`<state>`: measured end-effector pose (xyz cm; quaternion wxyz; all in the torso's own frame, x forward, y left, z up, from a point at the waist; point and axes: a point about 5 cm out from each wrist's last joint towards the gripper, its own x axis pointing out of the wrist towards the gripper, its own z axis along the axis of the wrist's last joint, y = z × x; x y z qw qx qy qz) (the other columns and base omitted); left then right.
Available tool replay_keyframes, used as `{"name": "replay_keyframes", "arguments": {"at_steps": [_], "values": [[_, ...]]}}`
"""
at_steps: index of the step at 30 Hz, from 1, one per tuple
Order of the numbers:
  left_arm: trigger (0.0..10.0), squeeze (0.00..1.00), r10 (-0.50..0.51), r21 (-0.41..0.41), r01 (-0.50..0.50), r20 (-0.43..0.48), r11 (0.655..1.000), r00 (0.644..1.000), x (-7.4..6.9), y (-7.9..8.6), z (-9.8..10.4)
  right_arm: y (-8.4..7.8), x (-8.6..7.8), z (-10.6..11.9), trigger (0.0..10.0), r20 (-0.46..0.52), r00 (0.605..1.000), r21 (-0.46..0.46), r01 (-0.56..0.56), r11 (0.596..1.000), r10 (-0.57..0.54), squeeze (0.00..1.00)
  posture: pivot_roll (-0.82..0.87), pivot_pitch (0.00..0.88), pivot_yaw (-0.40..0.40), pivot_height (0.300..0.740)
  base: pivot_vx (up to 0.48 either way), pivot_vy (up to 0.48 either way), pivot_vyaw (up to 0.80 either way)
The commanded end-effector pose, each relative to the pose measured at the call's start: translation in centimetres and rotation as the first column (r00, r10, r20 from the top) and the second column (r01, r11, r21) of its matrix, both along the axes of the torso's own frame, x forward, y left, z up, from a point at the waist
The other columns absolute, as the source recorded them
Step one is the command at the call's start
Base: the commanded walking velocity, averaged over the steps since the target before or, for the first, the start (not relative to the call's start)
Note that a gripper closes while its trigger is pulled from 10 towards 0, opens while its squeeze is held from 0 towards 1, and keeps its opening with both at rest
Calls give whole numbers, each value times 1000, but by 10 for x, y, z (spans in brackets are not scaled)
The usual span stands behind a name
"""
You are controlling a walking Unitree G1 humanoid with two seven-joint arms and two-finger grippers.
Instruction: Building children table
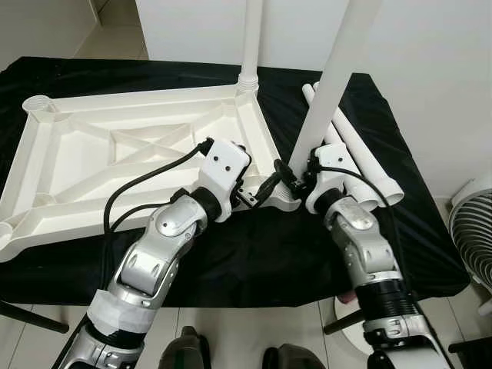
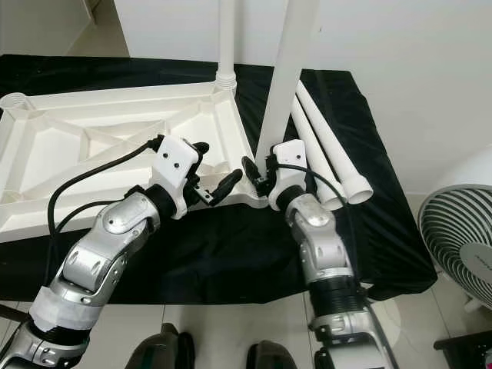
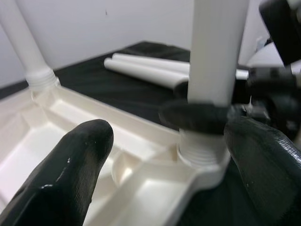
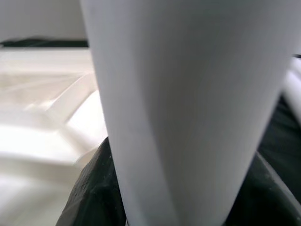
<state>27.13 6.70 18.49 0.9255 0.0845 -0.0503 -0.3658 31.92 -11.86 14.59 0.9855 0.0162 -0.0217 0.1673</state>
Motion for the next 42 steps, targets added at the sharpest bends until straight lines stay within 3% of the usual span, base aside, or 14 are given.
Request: {"name": "replay_keyframes", "arguments": {"at_steps": [1, 4, 11, 16, 23, 24, 27, 28, 31, 37, 38, 40, 41, 42], "values": [[10000, 0, -60, 16, 60, -10, 998, 998, -5, -3, -3, -17, -3, -26, 10000, -131, 980, 56, 157, 986, -148, 0, 10, 60, 3, 740, 0, 0, 0], [10000, 0, -77, 75, 78, -21, 994, 997, -8, 0, -15, -14, -5, -27, 10000, -151, 946, 90, 303, 949, -288, 0, 11, 56, -2, 740, 0, 0, 0], [10000, 0, -82, 87, 86, -43, 993, 996, -10, 2, -22, -8, -8, -26, 10000, -148, 908, 98, 407, 908, -391, 0, 11, 50, -9, 740, 0, 0, 0], [10000, 0, -88, 90, 92, -49, 992, 995, -11, 4, -25, 3, -10, -26, 10000, -149, 919, 97, 380, 920, -364, 0, 9, 44, -14, 740, 0, 0, 0], [10000, 0, -82, 82, 85, -47, 993, 996, -10, 3, -25, 1, -8, -25, 10000, -133, 920, 105, 384, 917, -369, 0, 9, 34, -13, 740, 0, 0, 0], [10000, 0, -81, 78, 85, -46, 993, 996, -10, 2, -24, 0, -8, -23, 10000, -114, 928, 130, 367, 921, -354, 1000, 10, 28, -12, 740, 0, 0, 0], [10000, 0, -81, 74, 85, -46, 994, 996, -10, 1, -24, 0, -7, -21, 10000, -99, 936, 134, 348, 928, -337, 1000, 10, 28, -12, 740, 0, 0, 0], [10000, 0, -85, 77, 89, -47, 993, 995, -12, -1, -25, -1, -7, -16, 10000, -54, 961, 146, 275, 950, -270, 1000, 10, 25, -12, 740, 0, 0, 0], [10000, 0, -86, 80, 90, -48, 993, 995, -12, -1, -26, -1, -6, -13, 10000, -34, 974, 149, 226, 963, -223, 1000, 8, 23, -11, 740, 0, 0, 0], [10000, 0, -90, 80, 94, -44, 992, 995, -11, -2, -25, -10, -2, -10, 10000, -8, 988, 91, 157, 983, -157, 1000, 6, 21, -9, 740, 0, 0, 0], [10000, 0, -90, 80, 93, -43, 992, 995, -11, -2, -25, -12, -1, -10, 10000, -8, 990, 79, 142, 987, -142, 890, 6, 21, -9, 740, 0, 0, 0], [10000, 0, -90, 78, 93, -39, 993, 995, -11, -2, -24, -16, 1, -10, 10000, -6, 995, 47, 97, 994, -96, 890, 5, 21, -9, 740, 0, 0, 0], [10000, 0, -90, 79, 93, -38, 993, 995, -10, -2, -23, -20, 2, -10, 10000, 10, 1000, 9, 12, 1000, -12, 0, 4, 21, -6, 740, 0, 0, 0], [10000, 0, -90, 79, 93, -37, 993, 995, -10, -2, -23, -21, 2, -9, 10000, 15, 1000, 2, -10, 1000, 10, 0, 4, 21, -6, 740, 0, 0, 0]]}}
